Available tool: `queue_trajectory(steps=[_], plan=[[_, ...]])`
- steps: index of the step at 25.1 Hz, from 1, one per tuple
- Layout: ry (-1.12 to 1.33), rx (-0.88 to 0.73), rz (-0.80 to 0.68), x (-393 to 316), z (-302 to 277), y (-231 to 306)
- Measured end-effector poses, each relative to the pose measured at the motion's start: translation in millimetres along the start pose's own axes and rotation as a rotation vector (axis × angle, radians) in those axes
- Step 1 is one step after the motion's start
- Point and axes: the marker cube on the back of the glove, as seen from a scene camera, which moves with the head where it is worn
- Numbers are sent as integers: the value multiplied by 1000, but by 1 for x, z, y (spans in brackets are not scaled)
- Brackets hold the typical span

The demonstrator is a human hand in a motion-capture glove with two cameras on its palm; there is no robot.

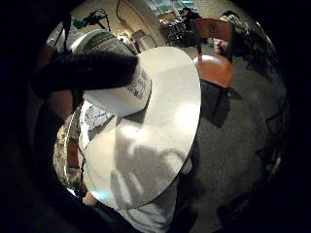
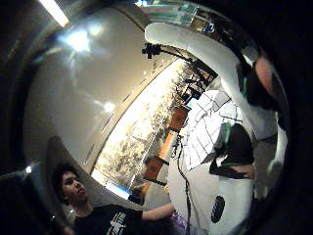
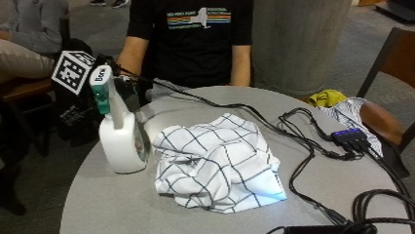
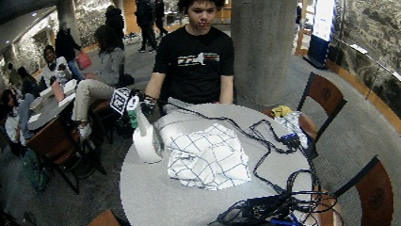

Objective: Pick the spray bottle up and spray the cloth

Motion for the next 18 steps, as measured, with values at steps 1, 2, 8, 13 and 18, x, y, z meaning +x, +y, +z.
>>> queue_trajectory(steps=[1,2,8,13,18], plan=[[7,-10,1,-1,0,1],[10,-21,6,-2,1,1],[2,-99,41,-8,9,-1],[9,-137,86,-6,12,-5],[29,-100,93,-3,6,-23]])
